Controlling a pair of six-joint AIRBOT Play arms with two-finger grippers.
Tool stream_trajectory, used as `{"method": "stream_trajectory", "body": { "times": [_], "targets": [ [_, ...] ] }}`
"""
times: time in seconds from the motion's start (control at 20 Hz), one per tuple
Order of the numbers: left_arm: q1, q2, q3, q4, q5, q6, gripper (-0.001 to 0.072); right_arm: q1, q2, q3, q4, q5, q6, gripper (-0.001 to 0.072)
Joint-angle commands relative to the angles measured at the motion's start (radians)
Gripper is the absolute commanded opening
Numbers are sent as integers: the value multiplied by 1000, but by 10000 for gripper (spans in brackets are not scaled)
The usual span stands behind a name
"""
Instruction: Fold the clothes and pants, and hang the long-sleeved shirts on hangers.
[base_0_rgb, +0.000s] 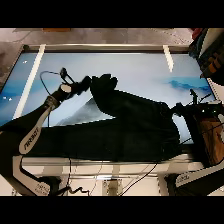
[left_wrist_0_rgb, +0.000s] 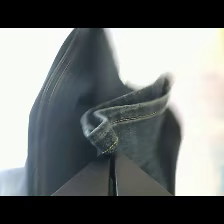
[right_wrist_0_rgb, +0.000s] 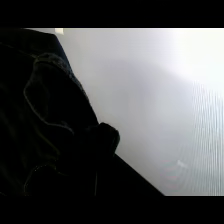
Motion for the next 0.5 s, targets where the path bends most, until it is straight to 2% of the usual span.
{"method": "stream_trajectory", "body": {
  "times": [0.0,0.15,0.35,0.45],
  "targets": [
    [54,88,40,2,47,143,24,2,1,44,65,-2,0,36],
    [151,201,41,4,54,281,23,11,1,129,117,-27,3,36],
    [321,317,41,5,38,302,23,53,1,230,120,-106,40,36],
    [404,366,41,29,-38,301,23,80,1,262,120,-140,43,36]
  ]
}}
